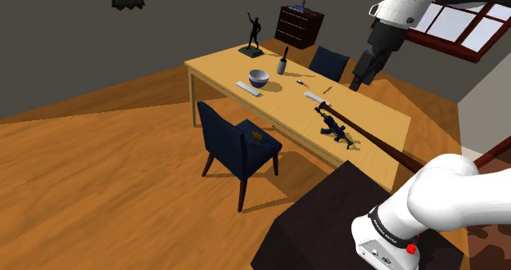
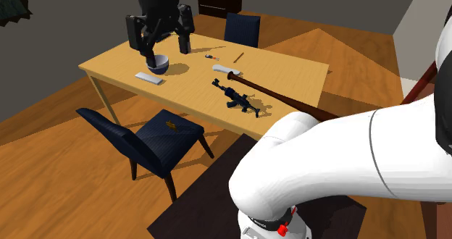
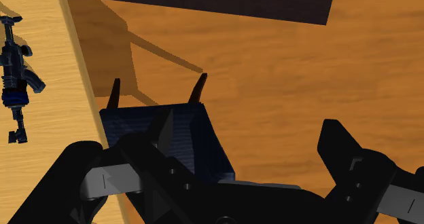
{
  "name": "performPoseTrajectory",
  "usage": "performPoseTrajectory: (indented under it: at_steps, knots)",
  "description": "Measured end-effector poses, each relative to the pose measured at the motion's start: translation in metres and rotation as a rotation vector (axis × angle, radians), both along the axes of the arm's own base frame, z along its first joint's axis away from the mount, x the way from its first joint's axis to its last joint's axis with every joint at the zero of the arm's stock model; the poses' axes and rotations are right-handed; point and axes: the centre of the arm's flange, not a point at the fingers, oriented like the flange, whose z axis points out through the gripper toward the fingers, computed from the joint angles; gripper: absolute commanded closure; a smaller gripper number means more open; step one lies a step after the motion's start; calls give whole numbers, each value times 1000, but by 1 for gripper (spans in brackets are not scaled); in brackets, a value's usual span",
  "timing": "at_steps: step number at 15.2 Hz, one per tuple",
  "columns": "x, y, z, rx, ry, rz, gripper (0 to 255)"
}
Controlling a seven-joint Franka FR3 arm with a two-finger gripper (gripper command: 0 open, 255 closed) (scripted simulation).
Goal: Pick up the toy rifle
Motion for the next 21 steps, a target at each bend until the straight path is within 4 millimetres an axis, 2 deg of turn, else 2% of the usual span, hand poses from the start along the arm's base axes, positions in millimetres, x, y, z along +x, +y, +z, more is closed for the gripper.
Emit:
performPoseTrajectory:
  at_steps: [3,6,21]
  knots:
    - [1,-12,-12,-3,-2,1,0]
    - [9,-33,-37,-9,-8,2,0]
    - [54,-163,-171,-42,-40,12,0]
